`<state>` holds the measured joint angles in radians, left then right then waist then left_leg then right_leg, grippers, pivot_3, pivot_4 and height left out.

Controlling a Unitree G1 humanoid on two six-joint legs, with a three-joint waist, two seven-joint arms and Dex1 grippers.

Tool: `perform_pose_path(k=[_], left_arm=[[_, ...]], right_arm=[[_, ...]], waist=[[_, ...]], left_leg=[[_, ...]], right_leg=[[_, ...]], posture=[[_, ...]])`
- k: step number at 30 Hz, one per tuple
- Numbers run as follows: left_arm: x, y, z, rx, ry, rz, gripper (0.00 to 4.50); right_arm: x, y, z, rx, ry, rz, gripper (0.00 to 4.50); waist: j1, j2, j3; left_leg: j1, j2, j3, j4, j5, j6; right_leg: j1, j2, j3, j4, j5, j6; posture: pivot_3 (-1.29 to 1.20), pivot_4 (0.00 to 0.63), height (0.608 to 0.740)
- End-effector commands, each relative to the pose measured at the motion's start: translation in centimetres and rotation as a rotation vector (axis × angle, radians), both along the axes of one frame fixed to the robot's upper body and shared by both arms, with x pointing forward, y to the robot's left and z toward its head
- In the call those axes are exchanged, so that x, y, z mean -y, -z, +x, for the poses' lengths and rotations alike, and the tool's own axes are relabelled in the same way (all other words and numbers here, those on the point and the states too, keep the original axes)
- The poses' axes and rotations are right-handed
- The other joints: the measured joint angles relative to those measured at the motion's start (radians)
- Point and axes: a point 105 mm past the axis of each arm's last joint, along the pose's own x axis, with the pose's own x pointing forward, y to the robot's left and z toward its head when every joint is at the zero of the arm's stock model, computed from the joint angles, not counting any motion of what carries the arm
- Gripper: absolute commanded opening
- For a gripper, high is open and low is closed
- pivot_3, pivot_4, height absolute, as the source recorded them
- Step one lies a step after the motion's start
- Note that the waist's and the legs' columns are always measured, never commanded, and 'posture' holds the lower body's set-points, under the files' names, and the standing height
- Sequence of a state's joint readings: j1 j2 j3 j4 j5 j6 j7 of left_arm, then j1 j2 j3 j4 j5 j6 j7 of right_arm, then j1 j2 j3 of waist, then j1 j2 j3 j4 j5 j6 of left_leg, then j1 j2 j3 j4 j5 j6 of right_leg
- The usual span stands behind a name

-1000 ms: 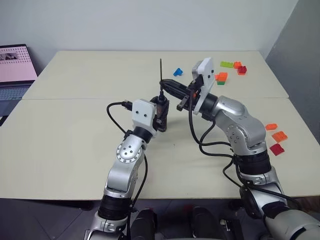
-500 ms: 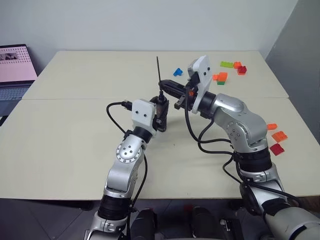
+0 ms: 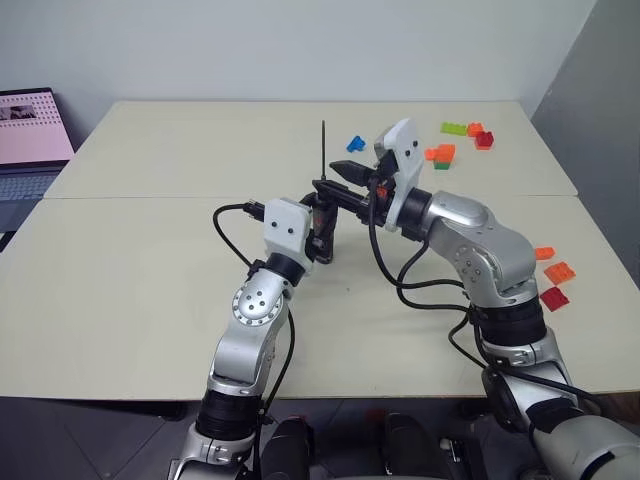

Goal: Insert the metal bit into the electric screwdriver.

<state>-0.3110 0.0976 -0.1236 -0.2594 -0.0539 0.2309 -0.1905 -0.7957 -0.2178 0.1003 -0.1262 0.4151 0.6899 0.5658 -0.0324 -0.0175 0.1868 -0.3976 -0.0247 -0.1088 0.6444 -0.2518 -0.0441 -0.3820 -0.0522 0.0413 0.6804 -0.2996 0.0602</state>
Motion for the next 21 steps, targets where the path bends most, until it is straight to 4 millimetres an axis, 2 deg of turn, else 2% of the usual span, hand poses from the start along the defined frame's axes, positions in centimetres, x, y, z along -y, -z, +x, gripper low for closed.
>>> perform_pose_path(k=[1, 5, 8, 11, 13, 16, 18, 21], left_arm=[[-0.1, -0.2, -0.2, 0.013, -0.005, 0.015, 1.59], [-0.2, -0.3, -0.1, 0.015, -0.008, 0.015, 1.59], [-0.3, -0.6, 0.1, 0.032, -0.01, 0.029, 1.59], [-0.4, -1.8, 0.4, 0.088, -0.01, 0.085, 1.59], [-0.6, -3.6, 1.0, 0.16, -0.02, 0.202, 1.59], [-0.8, -5.1, 1.9, 0.218, -0.026, 0.371, 1.59], [-1.2, -5.8, 3.0, 0.244, 0.012, 0.644, 1.59], [-2.2, -4.3, 4.0, 0.196, 0.095, 0.999, 1.59]], right_arm=[[0.7, -2.1, -0.4, 0.058, 0.002, 0.047, 3.46], [2.0, -2.8, -0.3, 0.069, 0.005, 0.063, 4.48], [3.4, -3.1, -0.3, 0.089, 0.016, 0.045, 4.5], [5.4, -3.2, 0.0, 0.118, 0.065, -0.01, 4.5], [7.4, -3.3, 0.1, 0.153, 0.108, -0.083, 4.5], [9.3, -3.4, 0.0, 0.187, 0.137, -0.168, 4.5], [11.6, -3.6, -0.4, 0.229, 0.166, -0.294, 4.5], [13.4, -3.6, -1.4, 0.265, 0.14, -0.454, 4.5]], waist=[[0.0, 0.0, 0.0], [0.0, 0.0, 0.0], [0.001, 0.0, 0.0], [0.0, 0.0, 0.0], [0.0, 0.0, 0.0], [0.001, 0.0, 0.001], [0.003, -0.001, 0.001], [0.002, 0.0, 0.002]], left_leg=[[0.0, 0.0, 0.0, 0.0, 0.0, 0.0], [0.0, 0.0, 0.0, 0.0, 0.0, 0.0], [0.0, 0.0, 0.0, 0.0, 0.0, 0.0], [-0.001, 0.0, 0.001, 0.0, 0.0, 0.0], [-0.001, -0.001, 0.001, 0.0, 0.0, 0.0], [-0.003, -0.004, 0.002, 0.0, 0.0, 0.0], [-0.003, -0.004, 0.002, -0.001, 0.0, 0.0], [-0.006, -0.006, 0.004, -0.001, 0.0, 0.0]], right_leg=[[0.0, 0.0, 0.0, 0.0, 0.0, 0.0], [0.0, 0.0, 0.0, 0.0, 0.0, 0.0], [0.0, 0.0, 0.0, 0.0, 0.0, 0.0], [0.0, 0.0, 0.0, 0.0, 0.0, 0.0], [-0.001, 0.0, 0.0, 0.0, 0.0, 0.0], [-0.002, 0.002, -0.001, 0.0, 0.0, 0.0], [-0.003, 0.001, 0.0, 0.0, 0.0, 0.0], [-0.006, 0.001, -0.001, -0.001, 0.0, 0.0]], posture=[[0.0, 0.15, 0.74], [0.0, 0.15, 0.74], [0.0, 0.15, 0.74], [0.0, 0.15, 0.74], [0.0, 0.15, 0.74], [0.0, 0.15, 0.74], [0.0, 0.15, 0.74], [0.0, 0.15, 0.74]])
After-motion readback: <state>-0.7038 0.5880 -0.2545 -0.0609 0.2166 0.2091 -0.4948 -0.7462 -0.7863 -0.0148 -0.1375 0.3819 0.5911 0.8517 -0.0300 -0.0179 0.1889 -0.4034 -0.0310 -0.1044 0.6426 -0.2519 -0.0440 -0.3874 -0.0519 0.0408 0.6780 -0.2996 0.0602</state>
